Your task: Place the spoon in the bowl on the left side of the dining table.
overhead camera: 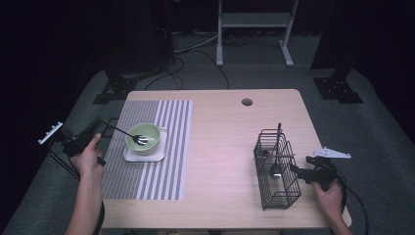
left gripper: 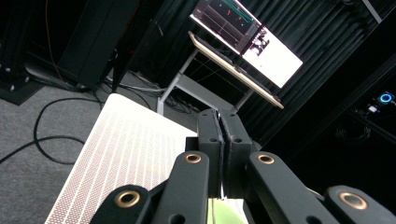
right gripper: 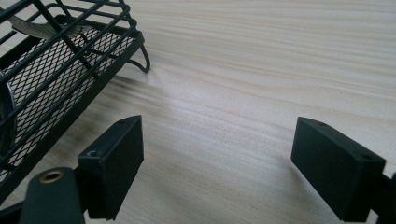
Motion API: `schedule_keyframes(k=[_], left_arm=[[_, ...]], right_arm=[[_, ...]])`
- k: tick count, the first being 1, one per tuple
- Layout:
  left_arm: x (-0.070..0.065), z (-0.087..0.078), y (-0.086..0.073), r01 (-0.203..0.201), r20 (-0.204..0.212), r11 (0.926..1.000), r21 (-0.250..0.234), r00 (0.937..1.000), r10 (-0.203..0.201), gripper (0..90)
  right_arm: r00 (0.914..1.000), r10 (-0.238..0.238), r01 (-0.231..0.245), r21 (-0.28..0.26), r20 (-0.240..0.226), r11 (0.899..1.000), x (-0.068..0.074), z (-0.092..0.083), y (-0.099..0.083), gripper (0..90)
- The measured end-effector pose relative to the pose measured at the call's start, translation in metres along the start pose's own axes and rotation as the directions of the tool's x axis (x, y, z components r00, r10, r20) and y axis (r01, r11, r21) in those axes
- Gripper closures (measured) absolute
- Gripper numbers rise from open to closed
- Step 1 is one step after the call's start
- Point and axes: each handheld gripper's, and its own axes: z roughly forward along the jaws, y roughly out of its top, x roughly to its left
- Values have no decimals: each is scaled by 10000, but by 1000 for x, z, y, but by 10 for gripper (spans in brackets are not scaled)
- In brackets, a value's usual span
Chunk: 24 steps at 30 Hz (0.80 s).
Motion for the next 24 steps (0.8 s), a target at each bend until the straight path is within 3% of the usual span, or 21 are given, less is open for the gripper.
schedule_keyframes(k=[24], left_arm=[[11,10,-8,36,-459,9997,257,9989,-24,890]], right_arm=[[10000,16,-16,18,14,10000,0,0,0,160]])
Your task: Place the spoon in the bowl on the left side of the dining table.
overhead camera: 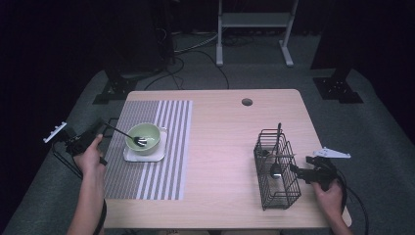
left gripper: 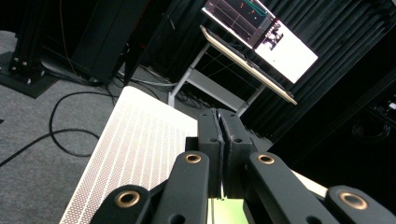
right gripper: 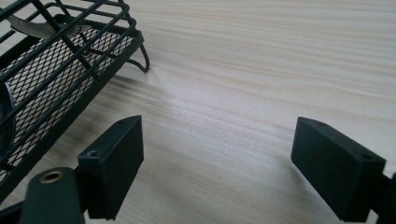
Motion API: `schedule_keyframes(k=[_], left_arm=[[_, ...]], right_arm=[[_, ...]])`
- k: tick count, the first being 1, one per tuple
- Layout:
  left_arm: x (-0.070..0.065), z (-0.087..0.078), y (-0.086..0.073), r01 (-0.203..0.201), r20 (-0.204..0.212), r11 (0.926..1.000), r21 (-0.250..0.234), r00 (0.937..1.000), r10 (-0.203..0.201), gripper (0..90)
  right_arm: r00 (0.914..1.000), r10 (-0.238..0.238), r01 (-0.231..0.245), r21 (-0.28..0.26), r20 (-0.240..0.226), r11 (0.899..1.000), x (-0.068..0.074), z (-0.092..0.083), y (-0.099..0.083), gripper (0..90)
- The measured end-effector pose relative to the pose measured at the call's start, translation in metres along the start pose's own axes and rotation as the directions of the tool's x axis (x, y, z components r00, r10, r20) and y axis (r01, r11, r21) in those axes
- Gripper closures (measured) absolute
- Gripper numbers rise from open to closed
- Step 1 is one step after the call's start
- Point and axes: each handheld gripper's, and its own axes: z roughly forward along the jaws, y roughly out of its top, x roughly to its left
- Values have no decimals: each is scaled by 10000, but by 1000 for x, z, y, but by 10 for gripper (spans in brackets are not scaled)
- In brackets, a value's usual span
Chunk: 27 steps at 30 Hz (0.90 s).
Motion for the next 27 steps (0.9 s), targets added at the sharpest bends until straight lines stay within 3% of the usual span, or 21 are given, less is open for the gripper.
schedule_keyframes(k=[27], left_arm=[[6,13,-18,92,-231,9993,372,9997,-84,892]], right_arm=[[9998,63,-64,-24,-193,10000,-1,0,0,160]])
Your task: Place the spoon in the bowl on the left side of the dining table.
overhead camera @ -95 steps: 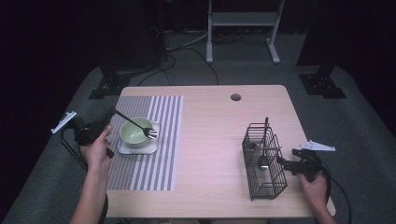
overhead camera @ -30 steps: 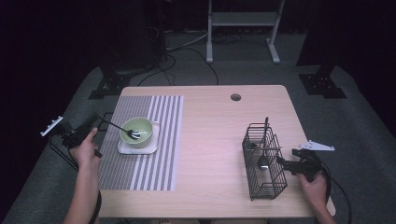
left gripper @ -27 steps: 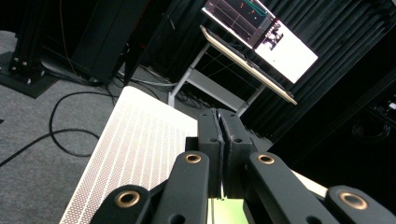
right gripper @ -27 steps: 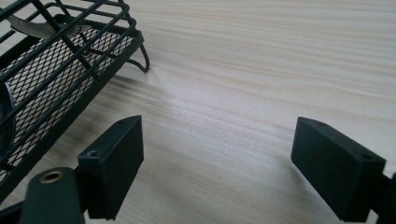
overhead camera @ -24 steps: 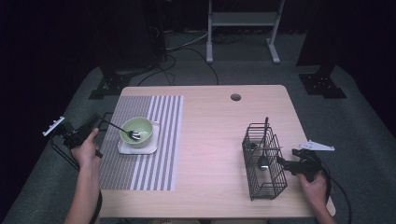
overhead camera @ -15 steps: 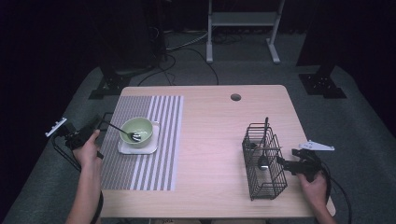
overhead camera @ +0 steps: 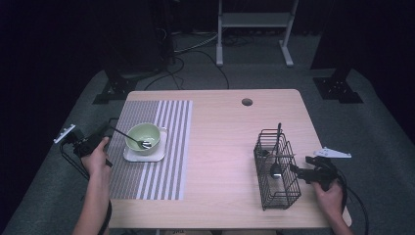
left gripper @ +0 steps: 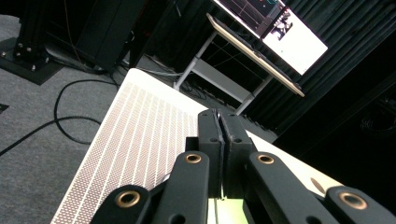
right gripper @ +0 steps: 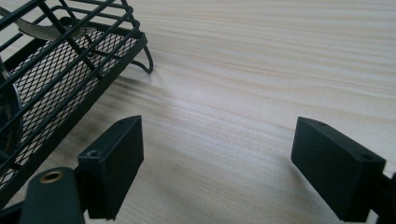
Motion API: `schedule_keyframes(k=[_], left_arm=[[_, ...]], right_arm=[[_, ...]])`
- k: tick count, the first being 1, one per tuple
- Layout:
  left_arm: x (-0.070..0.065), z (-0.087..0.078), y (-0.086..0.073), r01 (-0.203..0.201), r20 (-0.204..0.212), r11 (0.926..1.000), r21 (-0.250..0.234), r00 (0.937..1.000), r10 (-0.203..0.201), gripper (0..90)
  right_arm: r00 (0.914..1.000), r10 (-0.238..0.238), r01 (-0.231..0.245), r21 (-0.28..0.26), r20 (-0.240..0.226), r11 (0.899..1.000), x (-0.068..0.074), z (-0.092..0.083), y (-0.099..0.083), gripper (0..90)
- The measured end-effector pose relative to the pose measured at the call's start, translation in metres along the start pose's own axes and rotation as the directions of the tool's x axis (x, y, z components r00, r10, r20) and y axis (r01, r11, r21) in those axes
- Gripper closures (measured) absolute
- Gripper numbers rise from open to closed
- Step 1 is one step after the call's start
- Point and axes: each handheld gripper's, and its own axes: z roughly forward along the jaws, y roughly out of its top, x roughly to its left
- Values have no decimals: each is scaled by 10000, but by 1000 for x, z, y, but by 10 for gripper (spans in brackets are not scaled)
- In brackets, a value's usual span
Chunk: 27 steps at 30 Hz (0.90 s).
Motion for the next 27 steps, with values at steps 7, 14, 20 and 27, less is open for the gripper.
schedule_keyframes(k=[7,14,20,27], left_arm=[[2,2,-4,62,-60,9999,112,10000,-62,885],[6,4,-8,117,-213,9993,352,9997,-109,853],[8,3,-9,120,-376,9990,442,9992,-104,786],[10,-1,-11,278,-497,9986,445,9984,-256,715]], right_arm=[[10000,-14,14,-29,98,10000,1,0,0,160],[10000,-32,32,-10,87,10000,1,-1,-1,160],[10000,-28,28,-22,78,10000,1,-1,-1,160],[10000,-52,53,-55,83,10000,1,-1,-1,160]])
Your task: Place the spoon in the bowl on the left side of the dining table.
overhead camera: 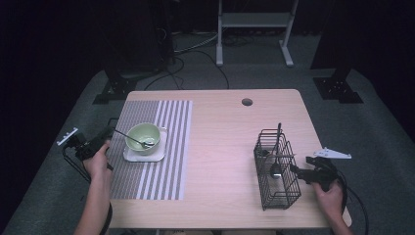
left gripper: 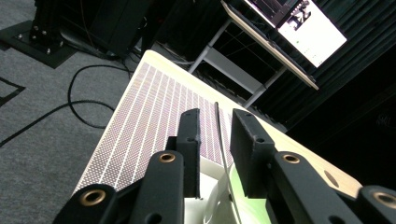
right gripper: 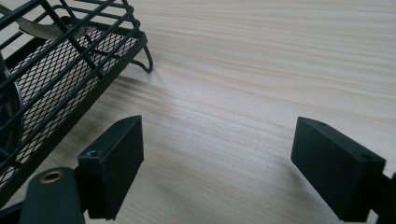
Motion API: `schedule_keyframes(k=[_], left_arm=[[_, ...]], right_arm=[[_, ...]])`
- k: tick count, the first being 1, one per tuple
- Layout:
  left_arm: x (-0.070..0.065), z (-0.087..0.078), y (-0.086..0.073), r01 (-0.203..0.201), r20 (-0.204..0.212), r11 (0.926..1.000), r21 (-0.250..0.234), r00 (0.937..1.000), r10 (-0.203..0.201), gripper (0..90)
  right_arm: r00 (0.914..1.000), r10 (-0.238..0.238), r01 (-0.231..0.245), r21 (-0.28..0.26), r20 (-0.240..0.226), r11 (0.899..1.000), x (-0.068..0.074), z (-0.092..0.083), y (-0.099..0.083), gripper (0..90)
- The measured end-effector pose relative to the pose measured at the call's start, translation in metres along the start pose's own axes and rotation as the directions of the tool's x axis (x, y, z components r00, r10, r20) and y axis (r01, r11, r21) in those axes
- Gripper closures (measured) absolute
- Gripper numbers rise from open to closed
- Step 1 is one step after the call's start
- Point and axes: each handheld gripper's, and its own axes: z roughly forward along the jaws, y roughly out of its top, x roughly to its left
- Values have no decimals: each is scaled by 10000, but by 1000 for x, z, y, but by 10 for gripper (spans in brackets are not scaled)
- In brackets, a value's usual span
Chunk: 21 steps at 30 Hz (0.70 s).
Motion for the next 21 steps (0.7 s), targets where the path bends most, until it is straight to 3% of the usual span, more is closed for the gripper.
schedule_keyframes(k=[9,21], left_arm=[[0,-13,-4,-255,-13,9996,133,9997,255,633],[-17,-31,-10,-1268,468,9916,244,9910,1255,560]], right_arm=[[10000,24,-24,-29,65,10000,0,0,0,160],[9999,161,-161,-42,52,9999,-1,0,0,160]])
